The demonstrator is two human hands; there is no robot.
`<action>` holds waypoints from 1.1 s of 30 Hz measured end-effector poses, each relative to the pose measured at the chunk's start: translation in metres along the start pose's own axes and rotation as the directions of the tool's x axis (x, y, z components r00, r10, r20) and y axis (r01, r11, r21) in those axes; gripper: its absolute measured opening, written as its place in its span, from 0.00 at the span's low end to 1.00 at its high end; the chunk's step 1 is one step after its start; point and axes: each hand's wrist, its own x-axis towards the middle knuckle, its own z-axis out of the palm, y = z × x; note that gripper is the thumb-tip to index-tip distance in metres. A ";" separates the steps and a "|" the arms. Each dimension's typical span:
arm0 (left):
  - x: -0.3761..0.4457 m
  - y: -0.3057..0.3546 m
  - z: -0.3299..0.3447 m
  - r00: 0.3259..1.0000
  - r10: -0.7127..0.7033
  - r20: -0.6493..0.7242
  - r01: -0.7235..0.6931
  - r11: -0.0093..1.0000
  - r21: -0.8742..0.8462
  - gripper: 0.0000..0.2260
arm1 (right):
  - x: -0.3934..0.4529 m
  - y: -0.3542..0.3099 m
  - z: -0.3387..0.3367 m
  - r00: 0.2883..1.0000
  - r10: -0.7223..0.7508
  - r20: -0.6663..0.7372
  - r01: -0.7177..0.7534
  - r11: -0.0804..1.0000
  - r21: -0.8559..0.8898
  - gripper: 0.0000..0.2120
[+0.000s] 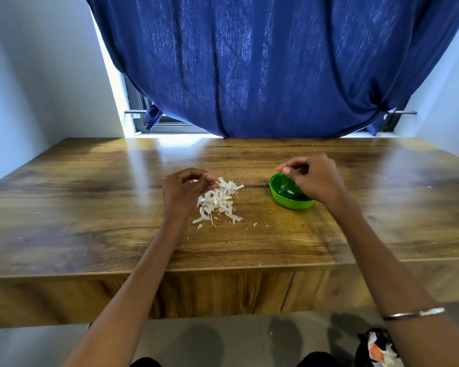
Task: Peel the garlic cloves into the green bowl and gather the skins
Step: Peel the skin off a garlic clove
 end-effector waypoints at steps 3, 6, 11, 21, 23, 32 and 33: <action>0.000 -0.001 -0.001 1.000 -0.015 -0.015 0.014 1.000 -0.010 0.13 | -0.008 -0.023 0.040 0.993 -0.084 0.085 0.069 0.984 0.164 0.09; 0.000 0.000 -0.002 0.997 -0.067 -0.040 0.066 0.998 -0.016 0.12 | -0.012 -0.043 0.076 0.986 -0.144 0.083 0.107 0.934 0.341 0.11; 0.002 0.001 -0.002 0.991 -0.121 -0.049 0.121 0.993 0.001 0.15 | -0.008 -0.056 0.106 0.965 -0.259 -0.031 0.249 0.876 0.413 0.08; 0.004 -0.003 -0.003 0.980 -0.197 0.010 0.197 0.980 -0.016 0.13 | -0.009 -0.047 0.115 0.960 -0.197 -0.198 0.266 0.864 0.427 0.04; 0.003 -0.002 -0.002 0.979 -0.197 0.057 0.198 0.980 -0.023 0.13 | -0.008 -0.045 0.115 0.964 -0.159 -0.213 0.239 0.872 0.427 0.02; 0.003 -0.003 0.000 1.000 -0.013 0.015 0.009 0.969 0.246 0.06 | -0.008 -0.047 0.117 0.972 -0.150 -0.179 0.211 0.896 0.391 0.03; 0.003 -0.003 0.000 1.000 -0.004 0.012 0.001 0.967 0.255 0.06 | -0.009 -0.048 0.116 0.975 -0.150 -0.165 0.205 0.895 0.397 0.04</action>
